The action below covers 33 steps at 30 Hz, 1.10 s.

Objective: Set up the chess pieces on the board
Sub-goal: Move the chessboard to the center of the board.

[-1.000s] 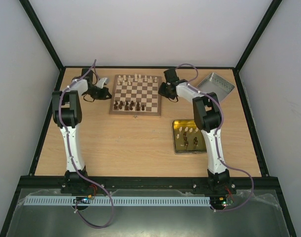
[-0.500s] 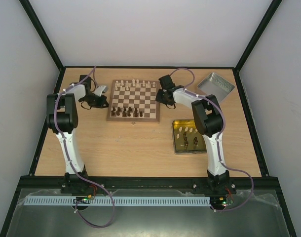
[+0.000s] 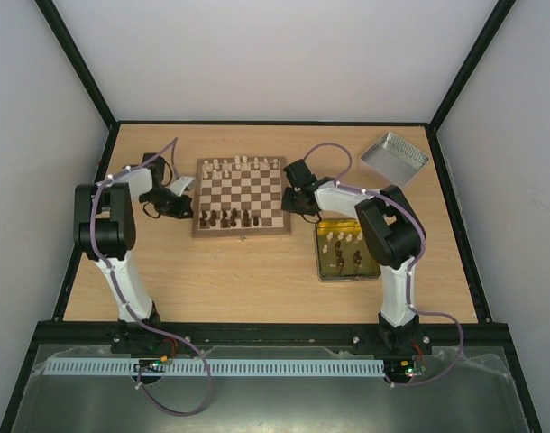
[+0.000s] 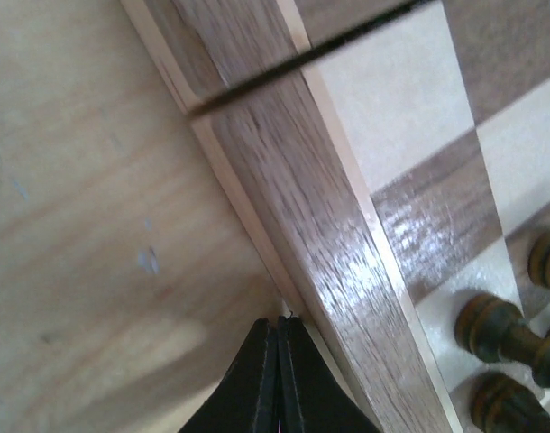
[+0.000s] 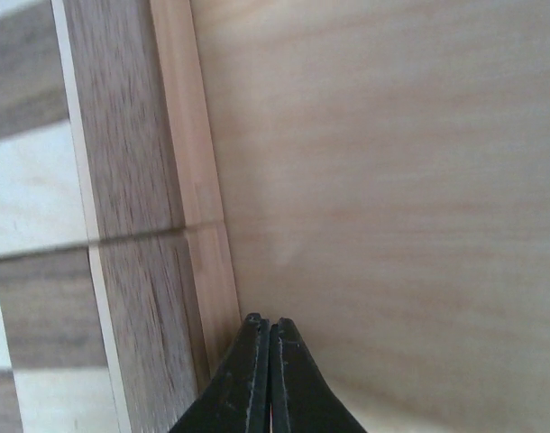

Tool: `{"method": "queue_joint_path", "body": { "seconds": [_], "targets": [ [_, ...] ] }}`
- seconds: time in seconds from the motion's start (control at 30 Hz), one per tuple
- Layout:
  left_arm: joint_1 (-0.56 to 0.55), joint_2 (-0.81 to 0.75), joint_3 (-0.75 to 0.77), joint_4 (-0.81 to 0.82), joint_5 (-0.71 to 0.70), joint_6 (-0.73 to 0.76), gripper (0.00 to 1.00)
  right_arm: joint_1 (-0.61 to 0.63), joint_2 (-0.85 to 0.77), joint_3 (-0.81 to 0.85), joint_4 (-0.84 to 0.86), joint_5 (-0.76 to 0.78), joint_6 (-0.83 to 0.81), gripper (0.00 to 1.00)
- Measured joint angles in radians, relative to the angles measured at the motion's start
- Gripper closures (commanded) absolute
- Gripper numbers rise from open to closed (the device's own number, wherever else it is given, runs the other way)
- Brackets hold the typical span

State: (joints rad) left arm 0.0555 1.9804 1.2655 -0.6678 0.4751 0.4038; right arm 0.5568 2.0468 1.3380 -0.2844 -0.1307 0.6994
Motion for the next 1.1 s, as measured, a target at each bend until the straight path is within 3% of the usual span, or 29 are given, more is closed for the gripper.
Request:
{"method": "queue_joint_path", "body": {
  "seconds": [1.1],
  "targets": [
    [-0.063,-0.340,-0.397,-0.068,-0.146,0.157,0.98,0.307,-0.431,-0.555,0.074,0.075,0.150,0.98]
  ]
}}
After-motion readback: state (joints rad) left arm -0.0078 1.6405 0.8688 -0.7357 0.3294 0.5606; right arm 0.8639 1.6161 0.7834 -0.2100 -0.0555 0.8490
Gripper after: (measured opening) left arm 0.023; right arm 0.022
